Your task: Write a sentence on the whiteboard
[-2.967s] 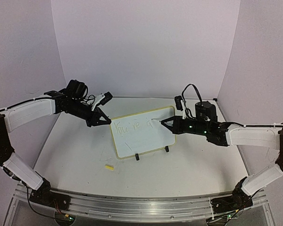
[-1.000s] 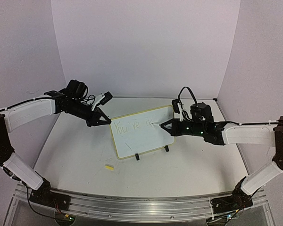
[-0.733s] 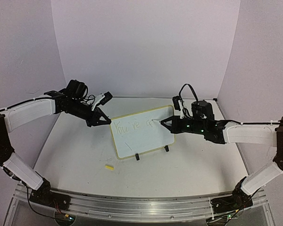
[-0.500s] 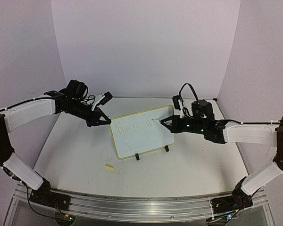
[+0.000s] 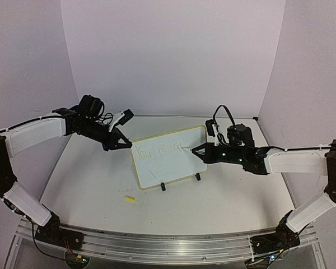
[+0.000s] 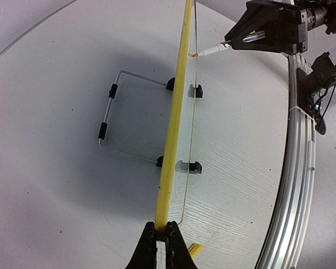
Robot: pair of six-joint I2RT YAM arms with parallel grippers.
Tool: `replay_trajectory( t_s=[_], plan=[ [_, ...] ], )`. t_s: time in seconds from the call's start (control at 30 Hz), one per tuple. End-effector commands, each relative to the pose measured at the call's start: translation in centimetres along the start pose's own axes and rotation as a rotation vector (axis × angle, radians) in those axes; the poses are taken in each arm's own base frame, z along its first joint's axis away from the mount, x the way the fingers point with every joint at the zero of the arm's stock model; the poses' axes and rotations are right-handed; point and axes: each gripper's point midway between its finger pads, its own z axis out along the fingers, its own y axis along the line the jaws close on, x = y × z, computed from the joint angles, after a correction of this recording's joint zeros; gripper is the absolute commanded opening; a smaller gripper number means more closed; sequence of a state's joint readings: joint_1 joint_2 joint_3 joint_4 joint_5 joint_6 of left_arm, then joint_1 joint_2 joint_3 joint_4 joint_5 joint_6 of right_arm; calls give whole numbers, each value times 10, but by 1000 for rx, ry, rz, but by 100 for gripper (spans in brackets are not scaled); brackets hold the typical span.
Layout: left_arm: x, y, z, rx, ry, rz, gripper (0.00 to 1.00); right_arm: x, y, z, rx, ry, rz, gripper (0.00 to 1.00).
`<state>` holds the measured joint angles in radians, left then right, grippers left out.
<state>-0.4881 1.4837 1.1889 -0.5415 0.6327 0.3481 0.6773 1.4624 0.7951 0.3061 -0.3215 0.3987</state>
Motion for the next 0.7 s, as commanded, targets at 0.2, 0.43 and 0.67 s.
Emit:
replay_trajectory(
  t_s=[0.2, 0.43, 0.67],
  plan=[
    [1, 3, -1, -26, 12, 48, 0, -19, -6, -4, 44, -75, -2, 0],
    [1, 3, -1, -26, 12, 50, 0, -30, -1, -8, 41, -102, -14, 0],
    [2, 4, -1, -29, 15, 47, 0, -42, 10, -27, 20, -137, -27, 0]
  ],
)
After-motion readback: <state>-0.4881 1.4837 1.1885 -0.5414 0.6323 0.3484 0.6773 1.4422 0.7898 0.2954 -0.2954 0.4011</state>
